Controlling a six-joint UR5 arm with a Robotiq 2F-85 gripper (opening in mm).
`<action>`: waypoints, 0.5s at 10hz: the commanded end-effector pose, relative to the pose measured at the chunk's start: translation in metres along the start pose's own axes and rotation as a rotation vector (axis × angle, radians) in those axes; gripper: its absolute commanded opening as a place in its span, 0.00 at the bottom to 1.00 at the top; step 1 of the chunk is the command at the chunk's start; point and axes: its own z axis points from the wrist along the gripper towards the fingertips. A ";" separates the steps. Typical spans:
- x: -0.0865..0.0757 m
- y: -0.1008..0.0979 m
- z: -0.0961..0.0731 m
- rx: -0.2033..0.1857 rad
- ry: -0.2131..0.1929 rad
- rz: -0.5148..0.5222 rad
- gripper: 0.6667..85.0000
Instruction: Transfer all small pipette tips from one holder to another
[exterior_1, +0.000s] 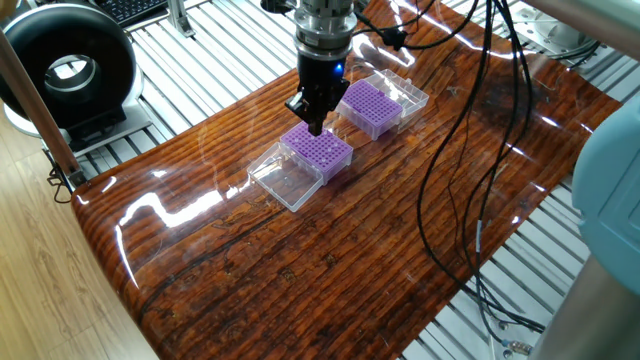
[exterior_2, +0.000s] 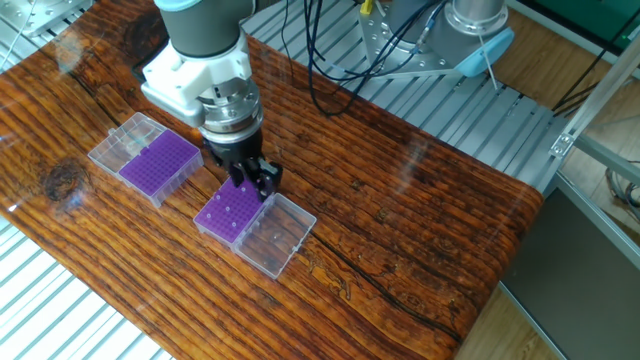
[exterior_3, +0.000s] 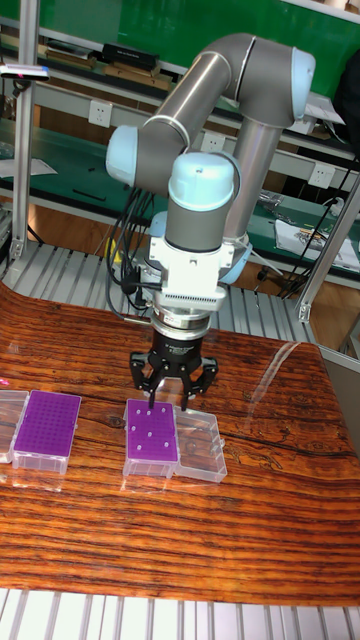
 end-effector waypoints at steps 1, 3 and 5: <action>0.001 0.003 0.002 -0.010 -0.013 0.014 0.59; 0.001 -0.006 0.002 0.025 -0.013 0.047 0.23; 0.003 -0.020 0.002 0.077 -0.011 0.080 0.01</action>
